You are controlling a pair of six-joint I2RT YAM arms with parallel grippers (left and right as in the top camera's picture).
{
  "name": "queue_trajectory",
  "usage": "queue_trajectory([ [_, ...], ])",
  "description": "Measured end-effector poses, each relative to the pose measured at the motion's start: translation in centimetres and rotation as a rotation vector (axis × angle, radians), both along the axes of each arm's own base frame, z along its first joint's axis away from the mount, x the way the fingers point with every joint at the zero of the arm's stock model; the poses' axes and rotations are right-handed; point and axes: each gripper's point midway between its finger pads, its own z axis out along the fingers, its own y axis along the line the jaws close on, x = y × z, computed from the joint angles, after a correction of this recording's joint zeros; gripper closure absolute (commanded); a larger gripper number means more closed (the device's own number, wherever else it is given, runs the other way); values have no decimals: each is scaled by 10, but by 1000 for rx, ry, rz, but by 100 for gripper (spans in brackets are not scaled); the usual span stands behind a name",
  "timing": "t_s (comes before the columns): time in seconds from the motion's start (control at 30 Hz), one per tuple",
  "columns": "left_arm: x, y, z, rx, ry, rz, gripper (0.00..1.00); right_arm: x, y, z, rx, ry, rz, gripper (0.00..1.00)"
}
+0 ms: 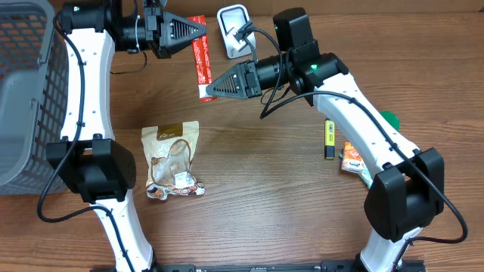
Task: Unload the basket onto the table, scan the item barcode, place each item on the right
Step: 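Hold the red sachet under the scanner with the right gripper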
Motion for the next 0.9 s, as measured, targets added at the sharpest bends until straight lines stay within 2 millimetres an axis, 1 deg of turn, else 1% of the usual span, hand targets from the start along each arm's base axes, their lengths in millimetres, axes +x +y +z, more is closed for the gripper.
queue_trajectory([
  [0.13, 0, 0, 0, 0, 0, 0, 96, 1, 3, 1, 2, -23, -4, 73],
  [0.23, 0, 0, 0, 0, 0, 0, 96, 2, 4, 1, 3, -28, -6, 76],
  [0.3, 0, 0, 0, 0, 0, 0, 96, 2, 4, 1, 1, -28, -8, 79],
  [0.4, 0, 0, 0, 0, 0, 0, 96, 3, 4, 0, -3, -34, -15, 89],
  [0.47, 0, 0, 0, 0, -1, 0, 96, 5, 4, 0, -7, -35, -22, 93],
  [0.57, 0, 0, 0, 0, -2, 0, 96, 5, 4, -1, -11, -33, -27, 93],
  [0.77, 1, 0, 0, 1, -14, 0, 96, 6, 4, -1, -13, -30, -30, 84],
  [0.9, 1, 0, 1, 1, -22, 0, 96, 5, 5, -2, -16, -30, -29, 83],
])
